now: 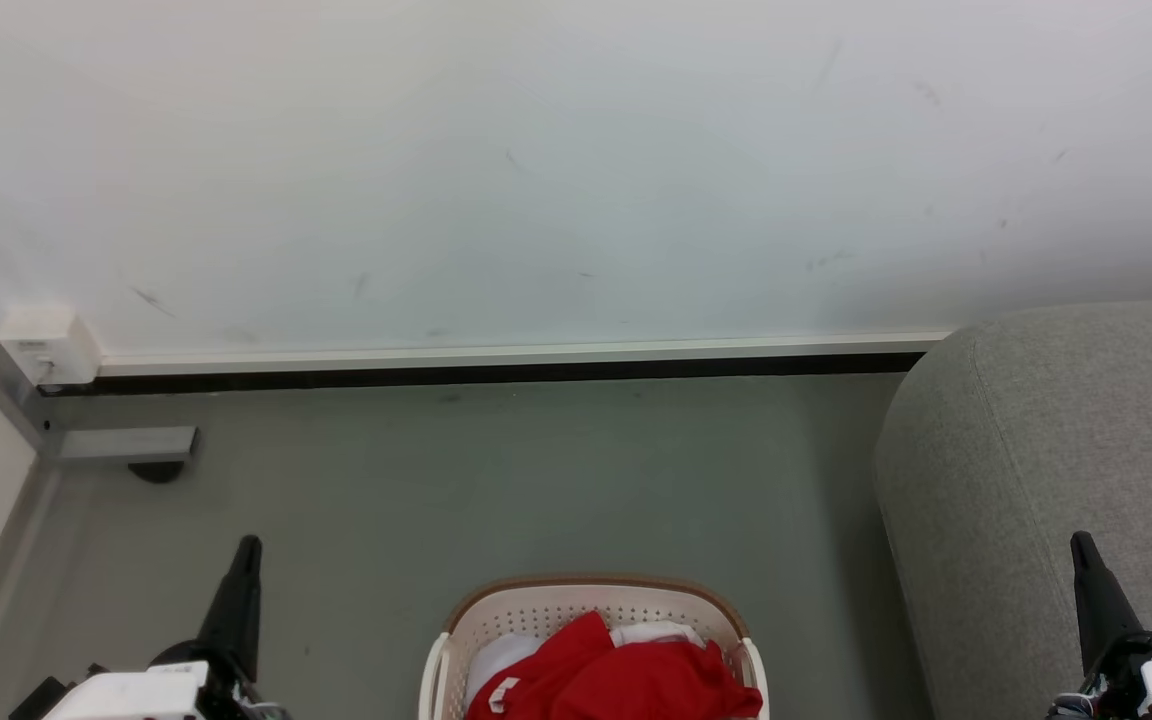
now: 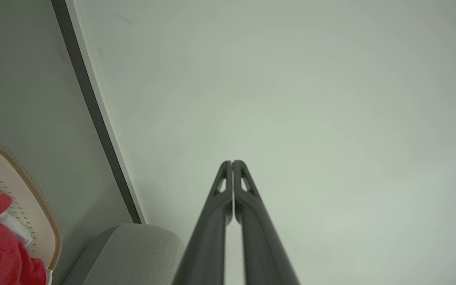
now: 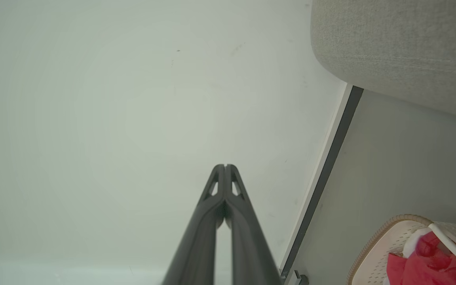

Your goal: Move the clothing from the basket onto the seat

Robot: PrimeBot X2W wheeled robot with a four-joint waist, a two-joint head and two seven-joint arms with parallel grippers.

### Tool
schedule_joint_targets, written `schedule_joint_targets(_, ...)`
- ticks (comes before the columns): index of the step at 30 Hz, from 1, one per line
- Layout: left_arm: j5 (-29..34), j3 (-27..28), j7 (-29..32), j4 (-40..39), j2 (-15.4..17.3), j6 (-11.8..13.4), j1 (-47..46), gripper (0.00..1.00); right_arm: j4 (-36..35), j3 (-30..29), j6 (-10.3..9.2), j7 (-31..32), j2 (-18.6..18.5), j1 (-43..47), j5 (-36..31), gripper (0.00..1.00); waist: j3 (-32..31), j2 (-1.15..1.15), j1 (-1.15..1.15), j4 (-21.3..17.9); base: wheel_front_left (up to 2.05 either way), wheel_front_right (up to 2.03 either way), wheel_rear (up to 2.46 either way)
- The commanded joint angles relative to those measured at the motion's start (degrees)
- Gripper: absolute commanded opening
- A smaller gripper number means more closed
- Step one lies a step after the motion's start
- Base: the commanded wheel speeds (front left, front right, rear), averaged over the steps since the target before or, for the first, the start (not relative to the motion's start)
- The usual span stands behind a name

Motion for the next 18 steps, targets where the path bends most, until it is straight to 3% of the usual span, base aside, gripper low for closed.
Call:
schedule_joint_targets(1,-0.85,0.13,0.18,-0.01,0.13,-0.17,-0.49,0.00,-0.24,-0.15,-0.13,0.14,-0.36,-0.65,0.13,0.00,0.00,0.00,0.00,0.00,0.00,0.00,0.00)
schedule_joint_targets(18,-0.85,0.13,0.18,-0.01,0.13,-0.18,-0.49,0.00,-0.24,-0.15,-0.13,0.14,-0.36,-0.65,0.13,0.00,0.00,0.00,0.00,0.00,0.00,0.00,0.00)
